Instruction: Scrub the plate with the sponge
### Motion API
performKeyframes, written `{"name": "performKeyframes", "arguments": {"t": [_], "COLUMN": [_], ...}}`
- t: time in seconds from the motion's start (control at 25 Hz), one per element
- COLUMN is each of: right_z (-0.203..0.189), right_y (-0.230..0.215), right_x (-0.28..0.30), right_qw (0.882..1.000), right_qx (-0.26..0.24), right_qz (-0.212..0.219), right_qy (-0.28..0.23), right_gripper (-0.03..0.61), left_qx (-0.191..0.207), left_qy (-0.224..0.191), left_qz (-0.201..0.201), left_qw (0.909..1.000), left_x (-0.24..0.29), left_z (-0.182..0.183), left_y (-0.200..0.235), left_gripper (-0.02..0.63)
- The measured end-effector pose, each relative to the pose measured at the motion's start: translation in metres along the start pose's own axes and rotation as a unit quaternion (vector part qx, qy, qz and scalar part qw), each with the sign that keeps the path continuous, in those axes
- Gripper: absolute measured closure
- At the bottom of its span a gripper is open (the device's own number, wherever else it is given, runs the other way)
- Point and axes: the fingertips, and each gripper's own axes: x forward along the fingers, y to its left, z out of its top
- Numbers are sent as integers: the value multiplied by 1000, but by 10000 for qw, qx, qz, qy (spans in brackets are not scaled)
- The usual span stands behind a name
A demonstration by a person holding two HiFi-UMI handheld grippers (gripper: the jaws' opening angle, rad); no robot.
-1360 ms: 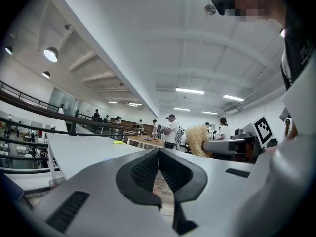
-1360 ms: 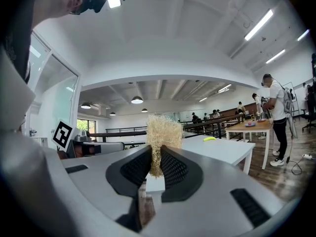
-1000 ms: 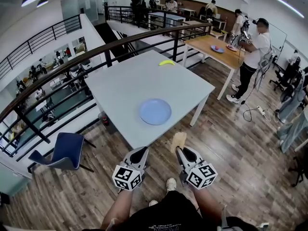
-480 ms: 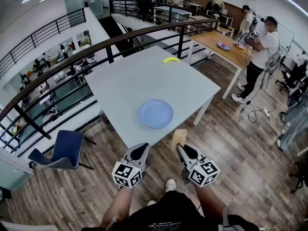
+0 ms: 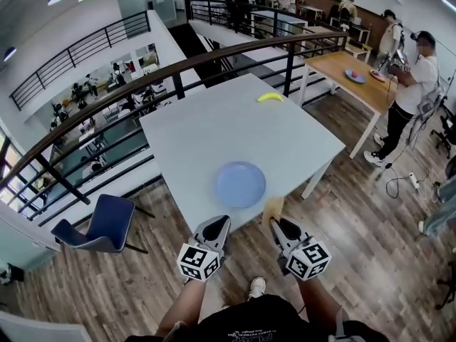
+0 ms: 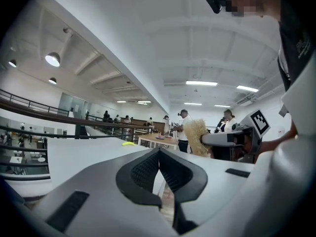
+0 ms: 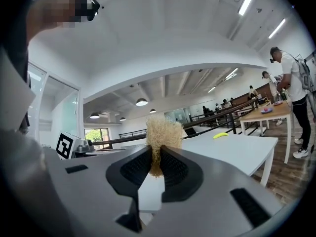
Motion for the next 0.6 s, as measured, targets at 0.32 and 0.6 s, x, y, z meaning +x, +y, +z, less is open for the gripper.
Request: {"name": "performKeyframes", "arguments": {"t": [0.32, 0.6], "right_z": [21, 35], "right_y": [-55, -63], "right_x": [16, 36], "right_qw": [9995, 9983], "right_qx": [165, 100], "right_qz": [269, 549], "right_qy": [-99, -139], "right_gripper": [518, 518], "left_qx": [-3, -44], "left_qy": [-258, -150], "left_qz": [75, 129], "left_qw": [9996, 9998], "left_x": [48, 70], "left_z": [21, 34], "left_y": [-6, -9], "left_gripper": [600, 600]}}
